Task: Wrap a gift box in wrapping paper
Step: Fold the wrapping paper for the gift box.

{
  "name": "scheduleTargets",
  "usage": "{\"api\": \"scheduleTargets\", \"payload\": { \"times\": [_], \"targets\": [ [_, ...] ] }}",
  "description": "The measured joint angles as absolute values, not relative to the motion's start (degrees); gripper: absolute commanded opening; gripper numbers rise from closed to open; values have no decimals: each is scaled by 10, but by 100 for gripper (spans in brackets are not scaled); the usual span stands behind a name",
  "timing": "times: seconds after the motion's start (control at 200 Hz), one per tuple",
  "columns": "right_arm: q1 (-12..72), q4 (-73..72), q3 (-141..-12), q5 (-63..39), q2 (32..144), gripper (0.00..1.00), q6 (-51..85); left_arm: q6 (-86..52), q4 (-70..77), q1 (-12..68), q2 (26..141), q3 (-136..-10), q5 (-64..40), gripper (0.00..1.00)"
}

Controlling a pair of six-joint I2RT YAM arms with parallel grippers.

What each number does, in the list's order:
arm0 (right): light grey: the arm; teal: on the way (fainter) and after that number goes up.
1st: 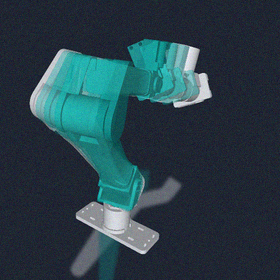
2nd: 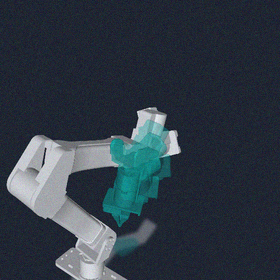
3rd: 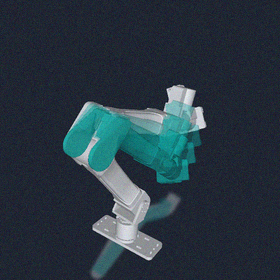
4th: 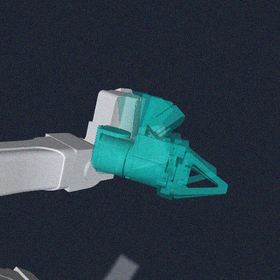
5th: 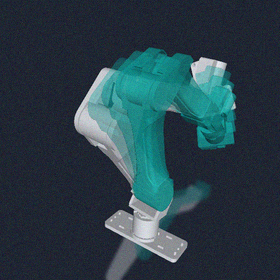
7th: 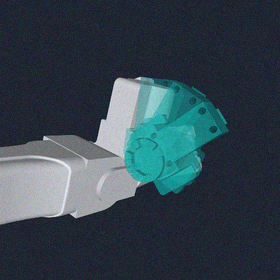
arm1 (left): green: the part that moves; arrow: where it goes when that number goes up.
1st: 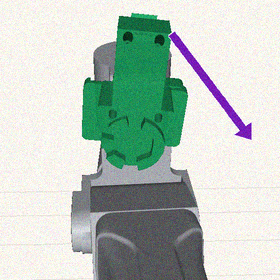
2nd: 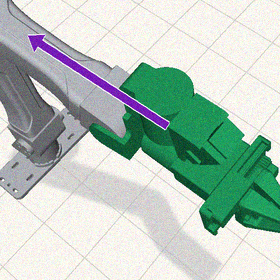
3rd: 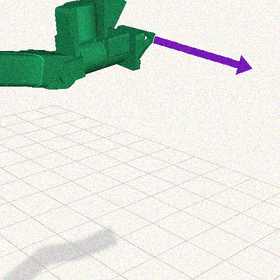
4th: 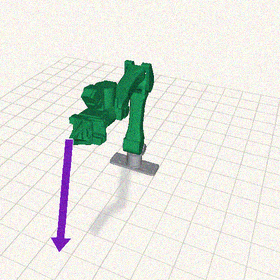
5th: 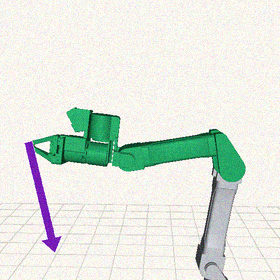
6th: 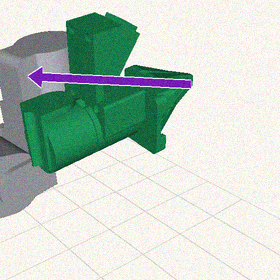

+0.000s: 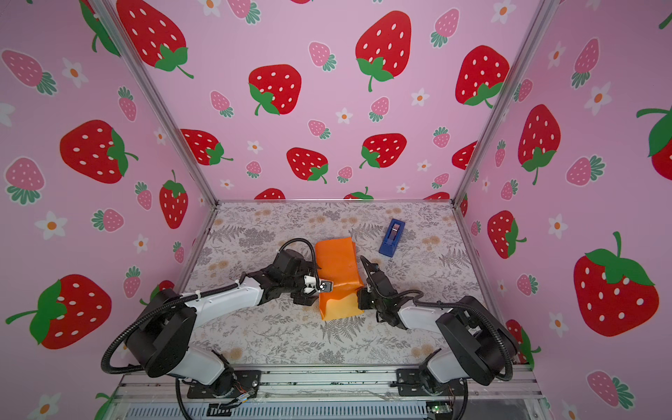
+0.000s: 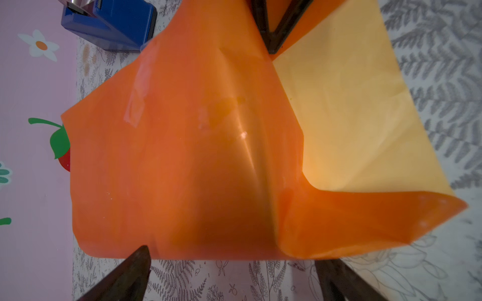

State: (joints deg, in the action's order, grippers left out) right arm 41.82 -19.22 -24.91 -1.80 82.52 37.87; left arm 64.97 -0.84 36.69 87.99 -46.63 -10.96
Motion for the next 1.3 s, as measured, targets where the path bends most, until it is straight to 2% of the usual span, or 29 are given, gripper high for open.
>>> {"api": "scheduleTargets", "payload": {
  "times": [1.296],
  "targets": [
    [418, -192, -249, -28, 825, 20, 379, 571, 62, 415, 922, -479, -85, 100]
  ]
}}
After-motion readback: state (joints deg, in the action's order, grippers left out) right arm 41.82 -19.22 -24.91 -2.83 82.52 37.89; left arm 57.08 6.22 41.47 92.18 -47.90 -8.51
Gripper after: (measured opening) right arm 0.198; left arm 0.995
